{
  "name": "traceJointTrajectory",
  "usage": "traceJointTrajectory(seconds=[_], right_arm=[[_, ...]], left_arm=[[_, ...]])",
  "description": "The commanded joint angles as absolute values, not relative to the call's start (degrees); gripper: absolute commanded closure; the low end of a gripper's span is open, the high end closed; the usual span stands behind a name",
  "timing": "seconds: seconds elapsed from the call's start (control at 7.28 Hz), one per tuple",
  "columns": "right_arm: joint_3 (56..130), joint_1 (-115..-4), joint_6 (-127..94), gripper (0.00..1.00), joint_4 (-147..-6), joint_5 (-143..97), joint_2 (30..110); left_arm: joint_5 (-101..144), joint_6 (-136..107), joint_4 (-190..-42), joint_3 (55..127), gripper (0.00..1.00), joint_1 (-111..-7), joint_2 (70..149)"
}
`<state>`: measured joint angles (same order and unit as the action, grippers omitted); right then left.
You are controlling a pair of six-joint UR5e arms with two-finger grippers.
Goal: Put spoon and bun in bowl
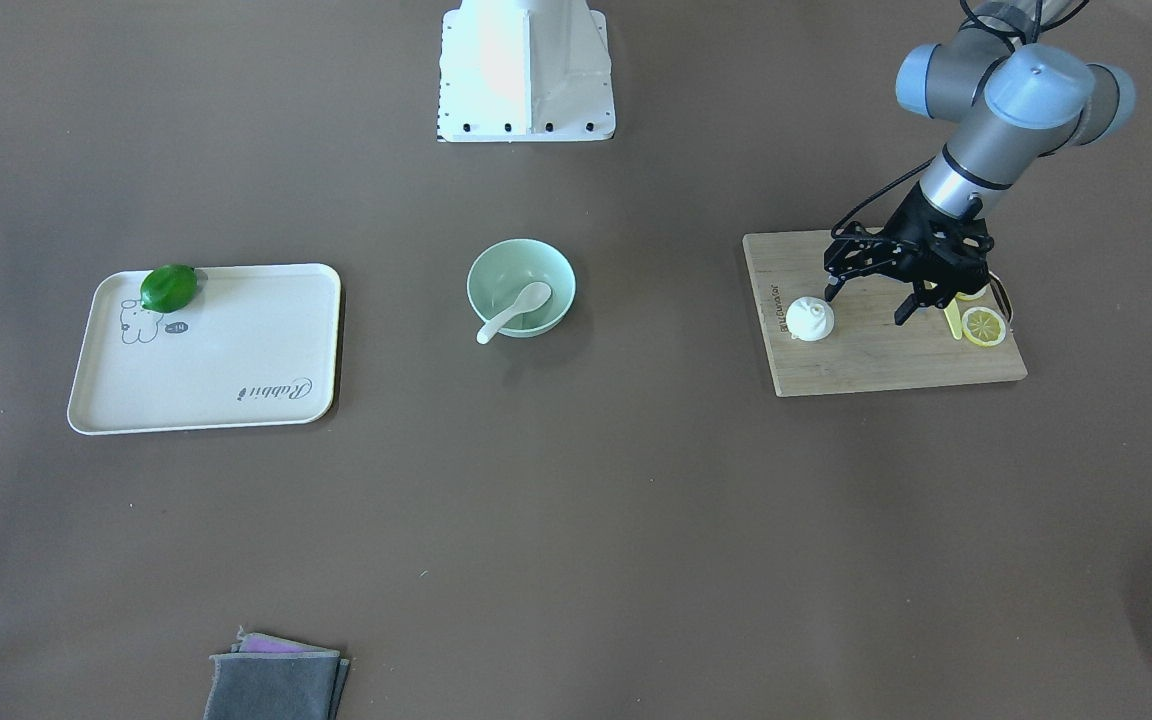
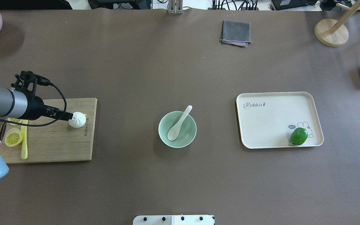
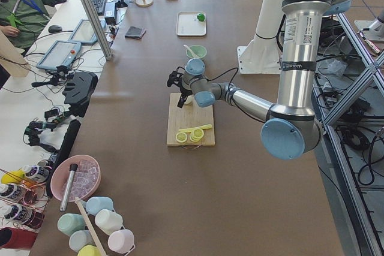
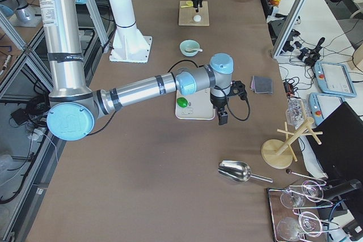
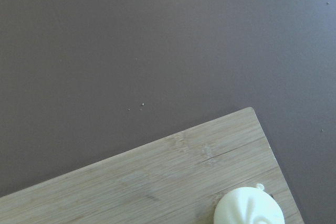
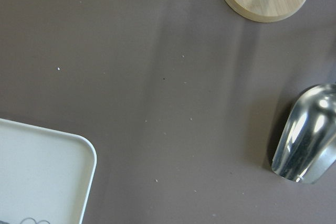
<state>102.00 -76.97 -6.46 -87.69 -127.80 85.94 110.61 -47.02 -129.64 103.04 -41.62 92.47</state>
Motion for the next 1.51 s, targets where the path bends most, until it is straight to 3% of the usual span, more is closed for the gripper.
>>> traceJointTrajectory(seconds=[0.0, 0.55, 0.96, 1.1, 1.37], right_arm=[[100.4, -80.6, -0.4, 0.0, -87.5, -130.0, 87.8], [100.5, -80.6, -0.6, 0.0, -87.5, -129.9, 88.0], [100.5, -80.6, -0.7, 0.0, -87.5, -129.9, 88.2], [100.7, -80.6, -0.9, 0.0, -87.5, -129.9, 88.2], [100.8, -80.6, -0.9, 0.0, -87.5, -129.9, 88.2]], left_arm=[[105.9, -47.2, -129.6, 102.9, 0.01, -37.6, 93.2], [102.7, -46.5, -129.6, 102.3, 0.06, -35.7, 94.1], [100.5, -46.4, -129.6, 102.2, 0.3, -33.6, 94.2], [100.5, -46.4, -129.6, 102.2, 0.41, -33.6, 94.1], [100.7, -46.3, -129.6, 103.3, 0.84, -33.7, 94.6]])
